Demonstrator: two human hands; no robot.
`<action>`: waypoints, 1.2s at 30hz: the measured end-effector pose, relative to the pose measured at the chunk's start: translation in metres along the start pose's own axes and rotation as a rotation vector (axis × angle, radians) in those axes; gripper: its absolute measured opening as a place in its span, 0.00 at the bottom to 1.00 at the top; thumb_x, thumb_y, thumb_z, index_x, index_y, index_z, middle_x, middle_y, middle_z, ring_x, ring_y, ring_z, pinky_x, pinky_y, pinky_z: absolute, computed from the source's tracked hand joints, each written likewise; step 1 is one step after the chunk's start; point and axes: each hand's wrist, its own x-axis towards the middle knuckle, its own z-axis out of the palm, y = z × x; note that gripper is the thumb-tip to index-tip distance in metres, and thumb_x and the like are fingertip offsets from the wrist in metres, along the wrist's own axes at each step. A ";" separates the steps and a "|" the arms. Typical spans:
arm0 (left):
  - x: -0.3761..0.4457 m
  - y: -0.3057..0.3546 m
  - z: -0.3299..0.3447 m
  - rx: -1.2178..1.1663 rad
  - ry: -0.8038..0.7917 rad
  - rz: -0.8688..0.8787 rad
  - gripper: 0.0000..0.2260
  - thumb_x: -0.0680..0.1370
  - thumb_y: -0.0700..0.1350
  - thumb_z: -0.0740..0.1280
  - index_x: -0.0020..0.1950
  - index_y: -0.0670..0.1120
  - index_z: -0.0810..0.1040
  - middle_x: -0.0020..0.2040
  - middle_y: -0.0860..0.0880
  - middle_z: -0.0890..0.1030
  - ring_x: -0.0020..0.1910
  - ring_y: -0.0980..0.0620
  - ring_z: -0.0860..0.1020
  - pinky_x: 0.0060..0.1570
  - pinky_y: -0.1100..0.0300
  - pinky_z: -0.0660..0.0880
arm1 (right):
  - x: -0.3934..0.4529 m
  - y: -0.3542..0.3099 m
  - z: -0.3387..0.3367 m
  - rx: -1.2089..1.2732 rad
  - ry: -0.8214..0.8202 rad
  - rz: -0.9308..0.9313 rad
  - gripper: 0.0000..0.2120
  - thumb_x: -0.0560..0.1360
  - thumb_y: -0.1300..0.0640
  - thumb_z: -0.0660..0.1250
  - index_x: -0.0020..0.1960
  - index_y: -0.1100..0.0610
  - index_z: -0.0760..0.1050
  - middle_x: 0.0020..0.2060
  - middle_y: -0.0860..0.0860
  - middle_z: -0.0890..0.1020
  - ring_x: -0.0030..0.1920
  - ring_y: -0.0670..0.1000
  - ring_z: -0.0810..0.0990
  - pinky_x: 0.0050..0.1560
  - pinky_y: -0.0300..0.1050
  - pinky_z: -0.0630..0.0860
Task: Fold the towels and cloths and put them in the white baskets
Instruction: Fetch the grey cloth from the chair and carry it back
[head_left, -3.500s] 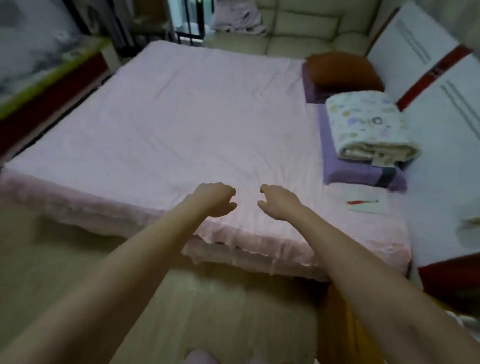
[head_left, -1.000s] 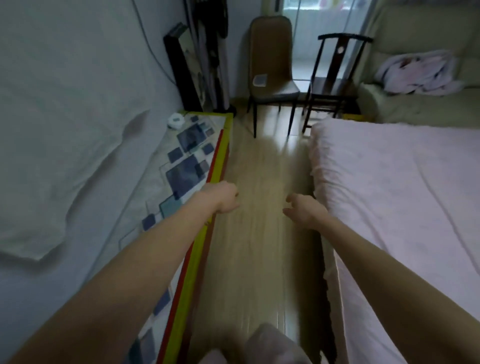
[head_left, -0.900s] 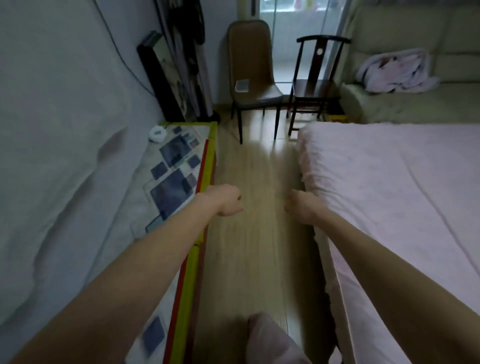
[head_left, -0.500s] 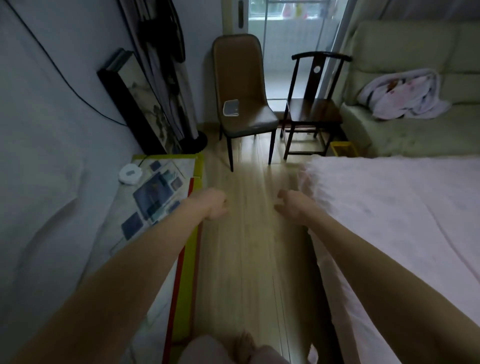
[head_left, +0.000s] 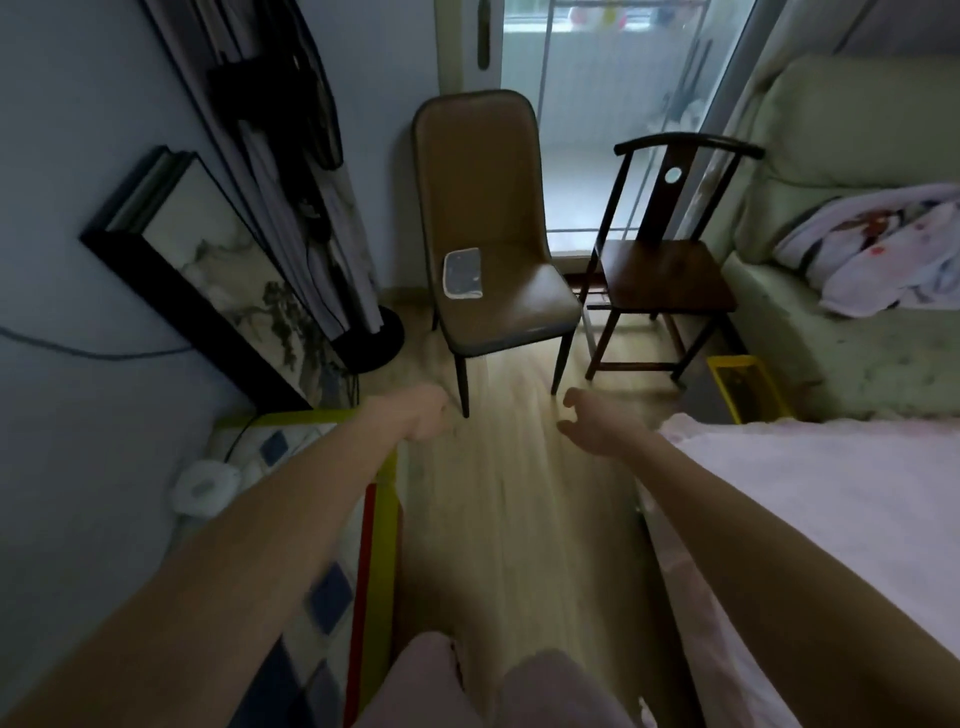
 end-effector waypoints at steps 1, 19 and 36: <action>0.019 -0.005 -0.024 0.011 0.028 0.007 0.16 0.84 0.49 0.56 0.66 0.41 0.73 0.59 0.46 0.75 0.56 0.47 0.74 0.43 0.61 0.67 | 0.023 -0.001 -0.013 0.016 0.003 0.007 0.20 0.80 0.51 0.62 0.70 0.58 0.67 0.65 0.57 0.75 0.63 0.58 0.75 0.58 0.50 0.74; 0.377 -0.062 -0.208 -0.283 0.237 -0.219 0.22 0.80 0.53 0.62 0.72 0.48 0.65 0.68 0.47 0.68 0.64 0.46 0.71 0.57 0.50 0.72 | 0.447 0.049 -0.157 -0.083 -0.150 -0.105 0.16 0.78 0.55 0.62 0.64 0.57 0.69 0.54 0.55 0.79 0.47 0.53 0.76 0.42 0.46 0.73; 0.643 -0.165 -0.164 -1.145 0.337 -0.753 0.38 0.75 0.58 0.67 0.78 0.48 0.53 0.75 0.43 0.60 0.72 0.41 0.63 0.69 0.44 0.65 | 0.806 -0.022 -0.108 -0.240 -0.311 -0.344 0.33 0.79 0.50 0.61 0.78 0.55 0.49 0.76 0.58 0.56 0.75 0.62 0.58 0.73 0.59 0.57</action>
